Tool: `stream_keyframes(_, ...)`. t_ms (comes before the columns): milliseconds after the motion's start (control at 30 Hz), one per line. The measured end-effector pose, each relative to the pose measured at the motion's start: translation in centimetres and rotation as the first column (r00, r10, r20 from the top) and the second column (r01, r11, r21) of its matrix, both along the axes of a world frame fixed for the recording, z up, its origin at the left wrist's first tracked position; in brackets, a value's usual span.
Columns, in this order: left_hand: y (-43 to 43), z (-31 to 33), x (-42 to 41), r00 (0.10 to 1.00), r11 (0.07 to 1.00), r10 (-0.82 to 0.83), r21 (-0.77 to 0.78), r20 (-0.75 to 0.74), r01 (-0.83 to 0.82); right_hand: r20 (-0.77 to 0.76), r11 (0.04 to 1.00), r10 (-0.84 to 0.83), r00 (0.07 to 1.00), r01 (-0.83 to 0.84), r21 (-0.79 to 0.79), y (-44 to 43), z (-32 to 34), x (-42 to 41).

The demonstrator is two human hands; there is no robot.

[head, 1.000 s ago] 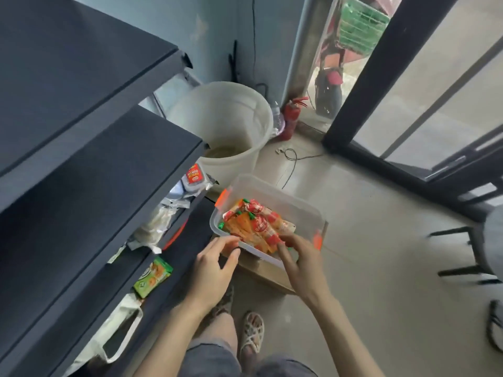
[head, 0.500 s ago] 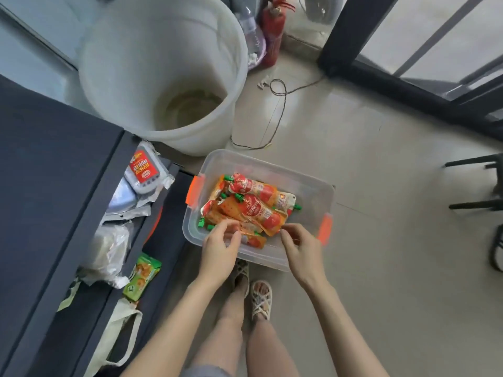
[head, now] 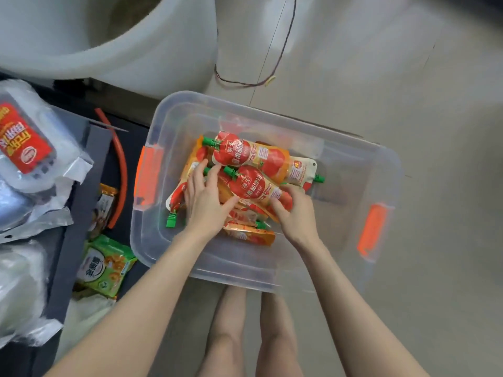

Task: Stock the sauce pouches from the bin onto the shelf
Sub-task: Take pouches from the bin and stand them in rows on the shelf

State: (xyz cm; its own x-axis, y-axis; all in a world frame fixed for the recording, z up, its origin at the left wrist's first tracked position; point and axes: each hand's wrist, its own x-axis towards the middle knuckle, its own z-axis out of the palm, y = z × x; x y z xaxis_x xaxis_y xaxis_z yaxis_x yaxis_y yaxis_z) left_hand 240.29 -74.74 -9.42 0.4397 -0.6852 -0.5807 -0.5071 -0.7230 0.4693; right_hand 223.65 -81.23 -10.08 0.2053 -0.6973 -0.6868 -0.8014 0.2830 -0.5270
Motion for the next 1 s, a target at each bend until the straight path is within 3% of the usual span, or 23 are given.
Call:
stream_keyframes(200, -0.4, -2.8, 0.5, 0.971, 0.976, -0.201, 0.107, 0.132, 0.187, -0.192, 0.99, 0.114, 0.975, -0.127, -0.059, -0.6, -4.9, -0.7)
stream_keyframes(267, -0.7, -3.1, 0.6, 0.964, 0.975, -0.21, 0.104, 0.165, 0.195, -0.239, 0.984, 0.178, 0.955, -0.18, 0.014, -0.8, -5.7, -1.0)
stream_keyframes(367, -1.6, -3.4, 1.4, 0.959, 0.966, -0.246, 0.121, 0.142, 0.23, -0.102, 0.982, 0.069, 0.992, -0.05, 0.182, -1.1, -5.8, -1.9)
stream_keyframes(500, -2.7, -3.2, 2.2, 0.929, 0.935, -0.353, 0.079, 0.115, 0.345, -0.039, 0.994, -0.009, 0.999, 0.013, 0.109, -1.4, -4.6, -3.9)
stream_keyframes(700, -2.8, -1.1, 0.9, 0.905, 0.911, -0.413, 0.037, 0.099, 0.412, 0.061, 0.988, -0.066, 0.996, 0.057, 0.142, -1.1, -1.3, -5.3)
stream_keyframes(867, -2.1, 3.4, 0.7, 0.998, 0.988, -0.067, -0.143, -0.011, 0.065, 0.14, 0.97, -0.214, 0.967, 0.193, 0.151, -0.7, 2.6, -5.5)
stream_keyframes(1000, -0.9, 7.4, -0.1, 0.966, 0.954, 0.213, -0.183, -0.148, -0.239, 0.217, 0.947, -0.29, 0.932, 0.247, 0.204, -0.3, 6.8, -5.2)
